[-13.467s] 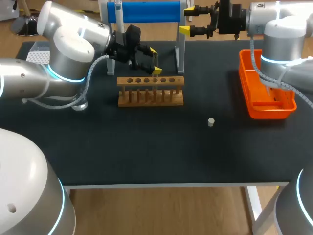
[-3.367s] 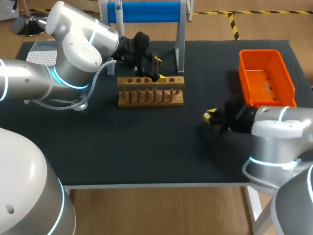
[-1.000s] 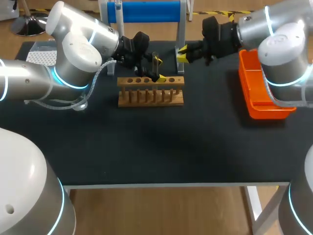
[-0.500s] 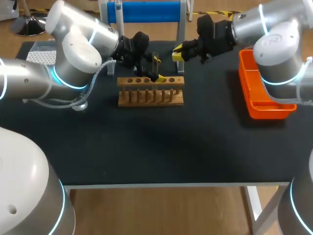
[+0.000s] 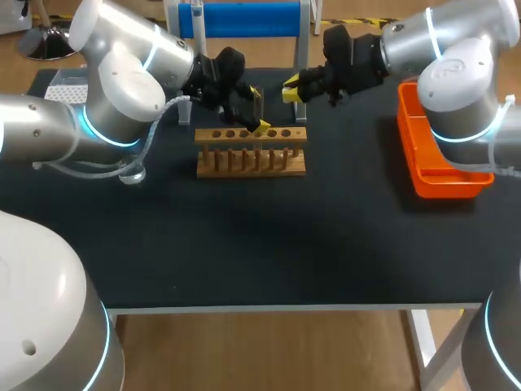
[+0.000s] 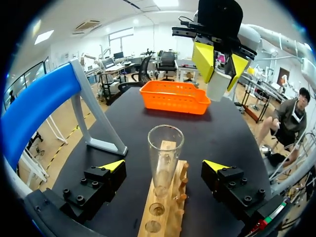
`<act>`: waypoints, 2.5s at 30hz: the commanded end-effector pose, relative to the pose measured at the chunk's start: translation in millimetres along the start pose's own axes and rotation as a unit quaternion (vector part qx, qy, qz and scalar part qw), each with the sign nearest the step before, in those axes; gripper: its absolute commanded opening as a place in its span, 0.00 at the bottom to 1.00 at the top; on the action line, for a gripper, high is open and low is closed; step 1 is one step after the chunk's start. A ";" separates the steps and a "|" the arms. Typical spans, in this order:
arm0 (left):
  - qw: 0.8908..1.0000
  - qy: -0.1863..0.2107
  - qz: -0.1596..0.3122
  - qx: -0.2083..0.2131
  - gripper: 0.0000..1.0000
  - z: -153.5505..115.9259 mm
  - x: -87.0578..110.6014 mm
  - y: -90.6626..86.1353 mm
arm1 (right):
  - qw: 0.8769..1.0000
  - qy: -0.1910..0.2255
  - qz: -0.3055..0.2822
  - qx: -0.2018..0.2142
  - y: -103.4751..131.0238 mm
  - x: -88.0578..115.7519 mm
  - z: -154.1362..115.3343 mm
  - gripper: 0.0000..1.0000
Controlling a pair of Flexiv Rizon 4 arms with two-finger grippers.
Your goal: Invert the test tube, pick up the pipette, mount the tip to pipette, aspirate from beaker and dispense into the tube, eject the tip, return the pipette, and cap with the stopper.
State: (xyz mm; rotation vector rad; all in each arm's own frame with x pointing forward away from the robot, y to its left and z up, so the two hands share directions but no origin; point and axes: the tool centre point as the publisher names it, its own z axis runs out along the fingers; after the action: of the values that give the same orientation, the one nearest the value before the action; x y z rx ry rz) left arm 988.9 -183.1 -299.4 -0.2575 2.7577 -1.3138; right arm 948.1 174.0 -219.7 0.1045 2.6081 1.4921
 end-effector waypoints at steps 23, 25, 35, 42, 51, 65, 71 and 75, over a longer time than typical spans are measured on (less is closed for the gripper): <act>1.000 -0.003 -0.004 -0.006 1.00 -2.6 2.0 -0.4 | 1.000 0.008 0.009 0.007 25.1 -19.6 29.7 0.00; 1.000 -0.003 -0.004 -0.006 1.00 -2.6 2.0 -0.4 | 1.000 0.009 0.009 0.008 25.5 -21.1 31.9 0.00; 1.000 -0.003 -0.004 -0.006 1.00 -2.6 2.0 -0.4 | 1.000 0.012 0.014 0.010 29.7 -27.7 40.3 0.00; 1.000 -0.003 -0.004 -0.006 1.00 -2.6 2.0 -0.4 | 0.999 0.016 0.022 0.016 30.1 -29.6 43.1 0.00; 1.000 -0.003 -0.004 -0.006 1.00 -2.6 2.0 -0.4 | 0.999 0.016 0.026 0.021 28.2 -31.5 46.4 0.00; 1.000 -0.003 -0.004 -0.006 1.00 -2.6 2.0 -0.4 | 0.999 0.020 0.027 0.027 23.5 -28.7 51.8 0.00; 1.000 -0.003 -0.004 -0.006 1.00 -2.6 2.0 -0.4 | 0.999 0.018 0.028 0.033 19.9 -27.9 51.8 0.00; 1.000 -0.003 -0.004 -0.006 1.00 -2.6 2.0 -0.4 | 0.999 0.017 0.028 0.041 17.2 -27.2 52.8 0.00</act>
State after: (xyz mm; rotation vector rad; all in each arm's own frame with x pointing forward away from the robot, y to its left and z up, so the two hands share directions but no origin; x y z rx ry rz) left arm 986.5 -181.7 -298.0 -0.2719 2.7588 -1.2990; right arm 981.8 223.7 -228.9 0.1609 2.7063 1.4292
